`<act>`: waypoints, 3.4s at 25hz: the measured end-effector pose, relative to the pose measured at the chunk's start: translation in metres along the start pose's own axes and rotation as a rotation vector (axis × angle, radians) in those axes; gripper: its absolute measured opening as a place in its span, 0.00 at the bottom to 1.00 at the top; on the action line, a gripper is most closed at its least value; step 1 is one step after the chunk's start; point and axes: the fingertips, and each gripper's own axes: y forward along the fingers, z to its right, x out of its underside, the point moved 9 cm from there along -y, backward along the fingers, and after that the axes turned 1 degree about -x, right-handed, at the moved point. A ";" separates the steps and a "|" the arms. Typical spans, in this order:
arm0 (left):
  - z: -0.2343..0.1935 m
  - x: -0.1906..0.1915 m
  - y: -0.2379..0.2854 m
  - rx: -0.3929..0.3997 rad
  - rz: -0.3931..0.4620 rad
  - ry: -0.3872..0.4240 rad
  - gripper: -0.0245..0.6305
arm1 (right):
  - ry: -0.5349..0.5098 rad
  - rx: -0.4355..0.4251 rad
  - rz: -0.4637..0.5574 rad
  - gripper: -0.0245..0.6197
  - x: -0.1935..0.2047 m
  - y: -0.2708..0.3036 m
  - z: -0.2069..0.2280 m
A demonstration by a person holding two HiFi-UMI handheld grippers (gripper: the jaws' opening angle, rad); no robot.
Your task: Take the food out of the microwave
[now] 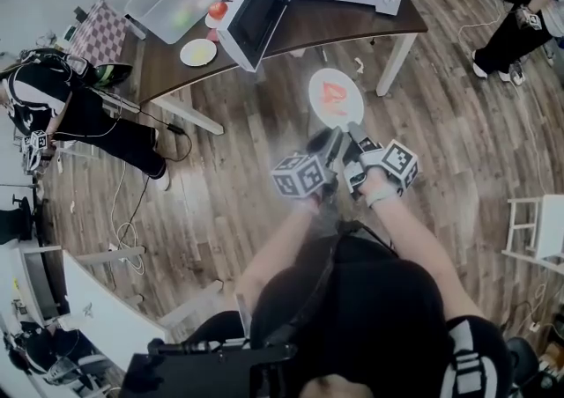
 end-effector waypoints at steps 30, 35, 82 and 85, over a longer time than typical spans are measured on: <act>0.042 0.070 -0.089 0.001 -0.037 0.020 0.20 | 0.035 0.002 0.008 0.07 0.066 -0.104 0.017; 0.047 0.082 -0.098 -0.002 -0.037 0.009 0.20 | 0.034 0.008 0.002 0.07 0.072 -0.116 0.021; 0.024 0.079 -0.152 0.001 -0.083 -0.006 0.19 | 0.046 0.044 0.022 0.07 0.132 -0.120 0.018; 0.024 0.079 -0.152 0.001 -0.087 -0.010 0.19 | 0.052 0.039 0.022 0.07 0.133 -0.120 0.018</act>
